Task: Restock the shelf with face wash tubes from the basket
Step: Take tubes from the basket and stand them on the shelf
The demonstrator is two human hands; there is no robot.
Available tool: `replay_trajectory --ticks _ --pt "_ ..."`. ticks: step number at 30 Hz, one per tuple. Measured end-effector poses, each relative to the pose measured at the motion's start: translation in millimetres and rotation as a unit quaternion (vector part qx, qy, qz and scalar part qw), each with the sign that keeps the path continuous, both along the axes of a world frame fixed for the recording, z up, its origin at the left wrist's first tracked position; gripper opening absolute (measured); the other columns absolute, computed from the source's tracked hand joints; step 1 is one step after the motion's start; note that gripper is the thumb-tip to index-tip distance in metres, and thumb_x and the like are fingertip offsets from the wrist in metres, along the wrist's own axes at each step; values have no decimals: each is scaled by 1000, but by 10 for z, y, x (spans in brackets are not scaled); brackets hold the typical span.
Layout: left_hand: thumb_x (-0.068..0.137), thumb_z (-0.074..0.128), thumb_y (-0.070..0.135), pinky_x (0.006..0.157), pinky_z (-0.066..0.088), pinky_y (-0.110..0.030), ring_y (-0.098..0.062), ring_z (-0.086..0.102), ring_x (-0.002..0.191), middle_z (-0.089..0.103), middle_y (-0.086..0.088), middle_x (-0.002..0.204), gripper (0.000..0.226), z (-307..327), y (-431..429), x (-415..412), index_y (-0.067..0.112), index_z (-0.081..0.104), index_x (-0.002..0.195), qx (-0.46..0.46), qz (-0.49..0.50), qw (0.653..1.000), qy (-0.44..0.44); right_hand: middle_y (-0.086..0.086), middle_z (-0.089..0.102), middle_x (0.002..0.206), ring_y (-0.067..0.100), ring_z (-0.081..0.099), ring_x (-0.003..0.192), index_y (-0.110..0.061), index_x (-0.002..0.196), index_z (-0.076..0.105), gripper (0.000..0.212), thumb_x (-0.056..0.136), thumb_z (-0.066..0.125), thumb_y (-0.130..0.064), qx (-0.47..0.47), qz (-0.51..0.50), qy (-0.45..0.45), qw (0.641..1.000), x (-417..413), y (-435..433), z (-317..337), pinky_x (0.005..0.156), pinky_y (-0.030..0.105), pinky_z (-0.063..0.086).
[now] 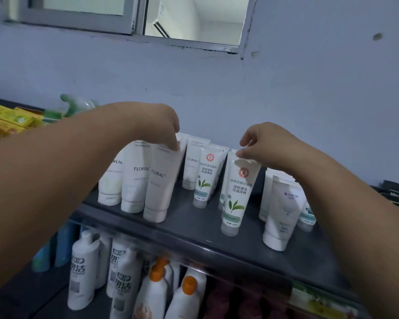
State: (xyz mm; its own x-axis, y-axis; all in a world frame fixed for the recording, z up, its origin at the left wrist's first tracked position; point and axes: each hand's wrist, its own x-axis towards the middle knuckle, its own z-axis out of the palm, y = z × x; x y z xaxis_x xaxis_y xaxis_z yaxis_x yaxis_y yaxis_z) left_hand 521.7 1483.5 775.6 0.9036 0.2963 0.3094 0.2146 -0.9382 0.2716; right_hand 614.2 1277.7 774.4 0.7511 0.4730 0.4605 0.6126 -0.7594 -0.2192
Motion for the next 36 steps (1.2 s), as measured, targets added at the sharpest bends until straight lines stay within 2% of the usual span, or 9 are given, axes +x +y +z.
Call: replay_trajectory --ticks 7,10,12,14,16,23,27,31,36 --pt "82 69 42 103 39 -34 -23 49 124 49 0 138 61 -80 56 86 23 48 136 22 14 999 45 -1 64 106 18 61 99 -16 107 67 24 86 70 -25 39 71 6 997 -134 191 42 85 33 51" --pt "83 67 42 95 40 -31 -22 52 118 55 1 132 53 -114 8 127 22 55 130 33 11 998 44 -1 62 112 17 59 98 -17 111 66 28 86 70 -27 18 69 19 997 -68 108 46 63 24 44" --pt "84 66 39 84 45 -30 -22 58 103 62 0 113 35 -123 -31 149 18 63 112 44 5 998 47 -2 61 117 18 58 100 -18 112 65 31 84 72 -29 -3 67 28 997 -10 41 35 58 22 39" --pt "86 64 36 64 40 -26 -18 53 81 58 2 88 17 -138 -34 170 21 58 81 50 -1 998 43 -2 62 118 18 59 102 -19 112 65 32 84 72 -30 -4 67 35 997 46 -12 23 70 26 47" --pt "87 64 33 54 31 -24 -14 45 67 48 7 73 29 -139 -26 180 24 46 67 45 -2 998 40 -1 63 116 17 60 102 -19 112 65 31 84 72 -30 1 69 39 997 77 -49 11 84 32 50" --pt "93 56 25 72 42 -28 -17 51 79 54 13 73 25 -158 -29 217 30 55 69 12 -27 1000 -9 -4 65 107 15 62 97 -21 108 65 25 84 72 -29 22 106 38 993 93 -69 -41 86 31 51" --pt "93 54 28 92 47 -33 -19 58 96 60 7 90 9 -179 -80 233 29 62 90 7 -29 999 -13 -5 63 109 14 60 97 -19 111 65 26 87 69 -27 15 130 21 991 93 -21 35 66 24 46" --pt "93 53 29 95 49 -38 -20 62 100 66 6 101 16 -210 -89 248 32 66 101 -9 -22 999 -24 -3 64 113 16 59 103 -17 114 66 27 88 69 -25 -10 116 12 993 127 130 124 85 27 46" --pt "90 58 25 98 47 -36 -20 59 105 63 3 112 22 -32 58 322 29 67 110 -65 -53 995 -50 0 66 113 16 59 93 -13 113 68 28 89 68 -26 -79 75 22 994 272 429 162 81 27 45"
